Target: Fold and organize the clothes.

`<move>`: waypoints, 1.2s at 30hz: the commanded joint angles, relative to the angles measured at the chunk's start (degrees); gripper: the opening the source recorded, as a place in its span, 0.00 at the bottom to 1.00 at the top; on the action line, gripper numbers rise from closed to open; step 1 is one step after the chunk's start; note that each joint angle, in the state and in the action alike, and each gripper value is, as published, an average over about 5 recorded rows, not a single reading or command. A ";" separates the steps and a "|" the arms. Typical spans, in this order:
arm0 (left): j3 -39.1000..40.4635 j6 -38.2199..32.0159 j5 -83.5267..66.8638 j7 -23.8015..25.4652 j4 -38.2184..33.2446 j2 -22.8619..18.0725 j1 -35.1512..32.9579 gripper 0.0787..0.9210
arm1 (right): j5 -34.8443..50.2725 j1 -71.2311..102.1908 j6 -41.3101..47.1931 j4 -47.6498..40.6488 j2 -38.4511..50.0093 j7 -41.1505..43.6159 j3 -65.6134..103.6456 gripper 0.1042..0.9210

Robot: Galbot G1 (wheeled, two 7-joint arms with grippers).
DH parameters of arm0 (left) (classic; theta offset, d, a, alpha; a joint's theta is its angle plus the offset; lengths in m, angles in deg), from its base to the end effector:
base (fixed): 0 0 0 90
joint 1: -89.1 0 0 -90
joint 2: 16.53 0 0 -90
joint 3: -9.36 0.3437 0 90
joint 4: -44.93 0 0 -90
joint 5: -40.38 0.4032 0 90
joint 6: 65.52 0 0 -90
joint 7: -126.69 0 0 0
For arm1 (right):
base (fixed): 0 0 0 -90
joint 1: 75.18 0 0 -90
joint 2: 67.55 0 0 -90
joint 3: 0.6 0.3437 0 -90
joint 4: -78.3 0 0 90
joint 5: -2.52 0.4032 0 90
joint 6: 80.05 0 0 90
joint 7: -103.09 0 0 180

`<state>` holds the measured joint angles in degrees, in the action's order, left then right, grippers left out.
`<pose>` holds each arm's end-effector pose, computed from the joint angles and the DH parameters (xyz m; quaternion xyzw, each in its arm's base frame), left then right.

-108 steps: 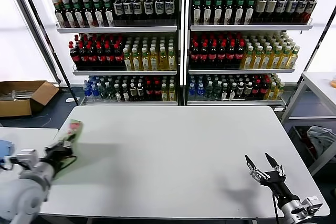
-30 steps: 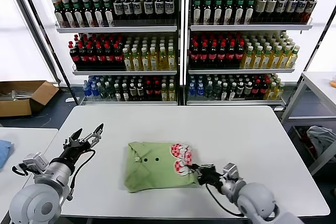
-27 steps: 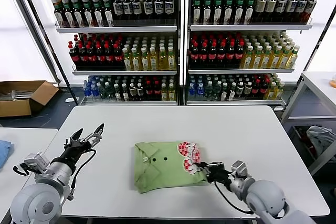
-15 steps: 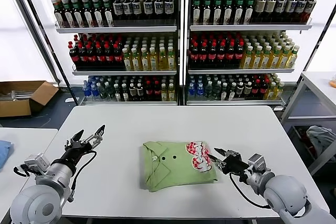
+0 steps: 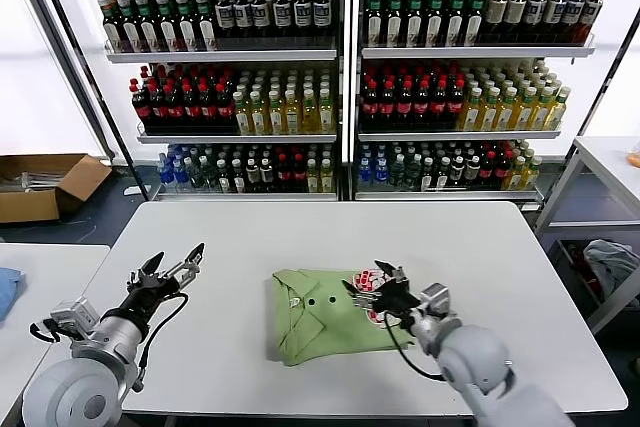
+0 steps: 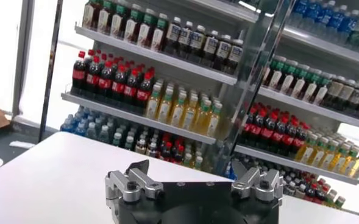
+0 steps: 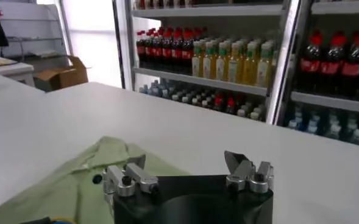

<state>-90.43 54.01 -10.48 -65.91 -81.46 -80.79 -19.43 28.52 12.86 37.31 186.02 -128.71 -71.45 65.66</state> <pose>0.2810 0.0951 -0.1682 -0.0386 -0.9791 0.1536 0.1273 0.3605 0.0289 -0.2560 0.2887 -0.9399 0.0474 0.1759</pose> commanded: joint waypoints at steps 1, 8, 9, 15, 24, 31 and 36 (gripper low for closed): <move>-0.87 -0.07 0.00 0.26 -0.09 -0.14 -1.34 0.88 | -9.05 -6.07 5.04 -8.90 -10.13 -3.52 -14.86 0.88; 0.36 -0.08 0.05 0.34 0.72 -0.70 0.07 0.88 | -9.36 -4.10 5.85 -4.27 -7.67 -2.84 -14.94 0.88; 0.63 -0.08 0.08 0.33 0.80 -0.80 0.28 0.88 | -8.79 -3.86 5.82 -3.44 -7.58 -3.18 -14.63 0.88; 1.56 -0.12 0.29 0.44 0.85 -1.19 0.79 0.88 | -5.00 -2.63 4.53 2.78 -7.53 -5.50 -11.43 0.88; -1.51 -0.57 0.56 2.51 0.13 -0.20 -0.68 0.88 | -3.64 1.75 -8.69 9.06 -2.14 -3.08 3.48 0.88; -5.43 -3.72 6.05 9.68 0.43 -1.71 -3.41 0.88 | -0.12 13.30 -12.68 11.86 -0.17 -0.66 24.14 0.88; -6.68 -5.36 9.37 13.87 -0.45 -4.14 -5.65 0.88 | 0.15 24.38 -15.19 14.00 -2.08 3.62 34.23 0.88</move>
<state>-93.92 51.32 -6.73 -59.81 -81.20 -82.34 -22.03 25.96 19.39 29.70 194.74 -131.16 -73.33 74.92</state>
